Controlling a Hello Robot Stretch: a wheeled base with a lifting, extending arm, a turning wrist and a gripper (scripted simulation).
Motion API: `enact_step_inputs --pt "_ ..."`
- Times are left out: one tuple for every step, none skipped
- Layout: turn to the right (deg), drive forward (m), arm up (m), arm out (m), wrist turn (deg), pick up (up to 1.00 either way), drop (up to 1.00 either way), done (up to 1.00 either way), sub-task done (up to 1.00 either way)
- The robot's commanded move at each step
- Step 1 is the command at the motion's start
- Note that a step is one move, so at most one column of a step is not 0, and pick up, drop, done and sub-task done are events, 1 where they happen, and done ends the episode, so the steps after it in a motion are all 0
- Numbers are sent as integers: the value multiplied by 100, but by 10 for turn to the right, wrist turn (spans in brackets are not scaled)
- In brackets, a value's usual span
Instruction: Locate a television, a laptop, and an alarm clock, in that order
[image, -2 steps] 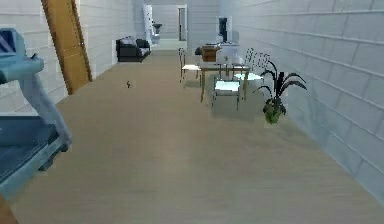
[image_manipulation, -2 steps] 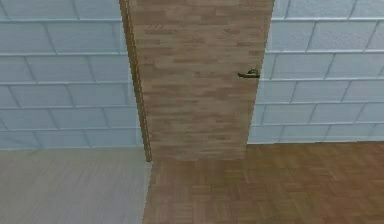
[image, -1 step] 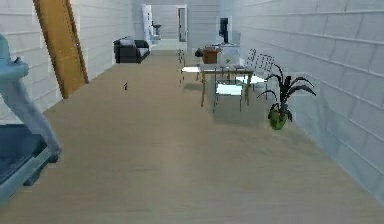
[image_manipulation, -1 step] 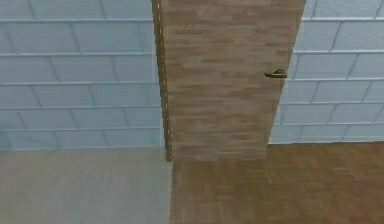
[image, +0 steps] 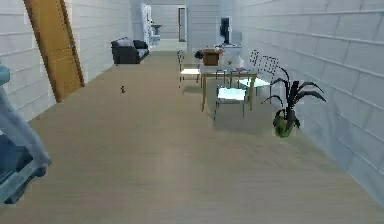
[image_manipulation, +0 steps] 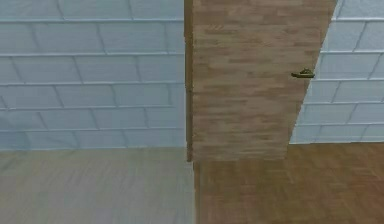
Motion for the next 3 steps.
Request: enact_step_inputs --pt "450 0 0 0 0 0 0 0 0" --pt "360 0 0 0 0 0 0 0 0" --pt "0 5 0 0 0 0 0 0 0"
